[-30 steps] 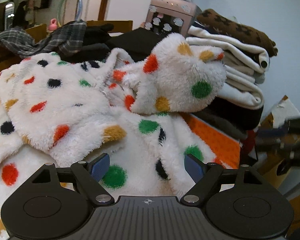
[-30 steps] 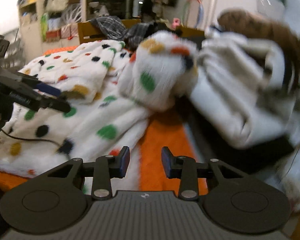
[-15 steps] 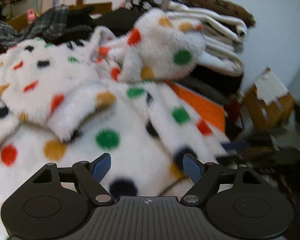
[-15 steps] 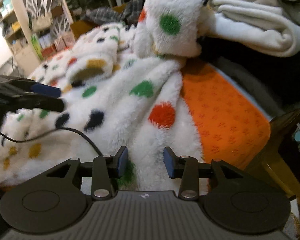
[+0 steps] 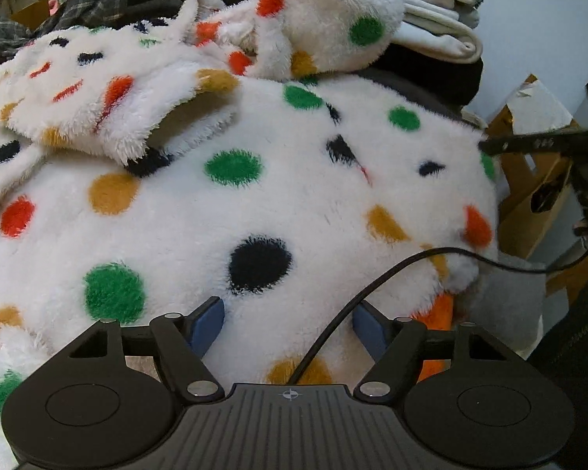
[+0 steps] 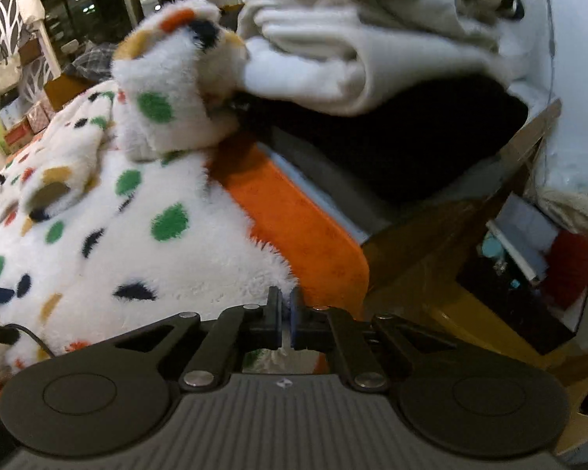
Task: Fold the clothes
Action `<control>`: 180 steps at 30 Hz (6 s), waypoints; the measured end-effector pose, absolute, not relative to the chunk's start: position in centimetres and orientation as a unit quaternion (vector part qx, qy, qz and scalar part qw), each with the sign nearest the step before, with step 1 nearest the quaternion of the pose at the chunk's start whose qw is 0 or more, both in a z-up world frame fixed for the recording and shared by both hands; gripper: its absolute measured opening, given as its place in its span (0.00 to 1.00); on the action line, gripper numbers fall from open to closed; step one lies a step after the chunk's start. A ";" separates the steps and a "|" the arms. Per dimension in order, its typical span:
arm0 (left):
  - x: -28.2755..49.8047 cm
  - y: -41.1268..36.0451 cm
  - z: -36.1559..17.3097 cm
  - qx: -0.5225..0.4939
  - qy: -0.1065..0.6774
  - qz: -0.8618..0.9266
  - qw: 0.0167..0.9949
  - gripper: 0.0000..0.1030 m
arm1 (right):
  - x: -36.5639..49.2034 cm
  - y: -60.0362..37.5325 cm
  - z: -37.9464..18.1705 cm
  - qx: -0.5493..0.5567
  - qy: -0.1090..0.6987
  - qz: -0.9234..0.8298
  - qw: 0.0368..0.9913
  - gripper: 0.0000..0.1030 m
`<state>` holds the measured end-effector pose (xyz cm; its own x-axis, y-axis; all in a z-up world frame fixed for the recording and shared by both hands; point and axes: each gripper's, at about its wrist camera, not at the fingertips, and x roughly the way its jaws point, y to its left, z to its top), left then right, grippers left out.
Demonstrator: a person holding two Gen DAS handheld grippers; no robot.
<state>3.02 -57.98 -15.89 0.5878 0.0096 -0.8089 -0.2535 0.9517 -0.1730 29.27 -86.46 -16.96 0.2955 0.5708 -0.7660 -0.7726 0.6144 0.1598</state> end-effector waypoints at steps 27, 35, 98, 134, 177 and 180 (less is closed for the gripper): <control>6.1 -60.6 -10.2 -0.138 0.389 0.112 0.904 0.75 | 31.5 -88.3 -28.4 -0.210 0.374 0.652 0.625 0.50; 5.7 -61.4 -9.4 -0.139 0.388 0.126 0.902 0.75 | 33.4 -86.7 -30.8 -0.184 0.360 0.717 0.568 0.11; 2.0 -60.1 -4.8 -0.151 0.250 0.139 0.946 0.81 | 33.8 -93.9 -12.4 -0.036 0.388 0.551 0.738 0.66; 2.5 -63.0 -4.3 -0.134 0.296 0.175 0.930 0.81 | 30.8 -91.1 -19.4 -0.200 0.178 0.701 0.661 0.72; -35.3 -51.7 0.9 -0.133 0.161 0.270 0.940 0.84 | 14.2 -52.5 6.0 -0.042 0.169 0.537 0.825 0.74; -35.2 -48.2 0.7 -0.134 0.166 0.270 0.939 0.84 | 13.9 -45.7 4.2 -0.119 0.212 0.549 0.800 0.74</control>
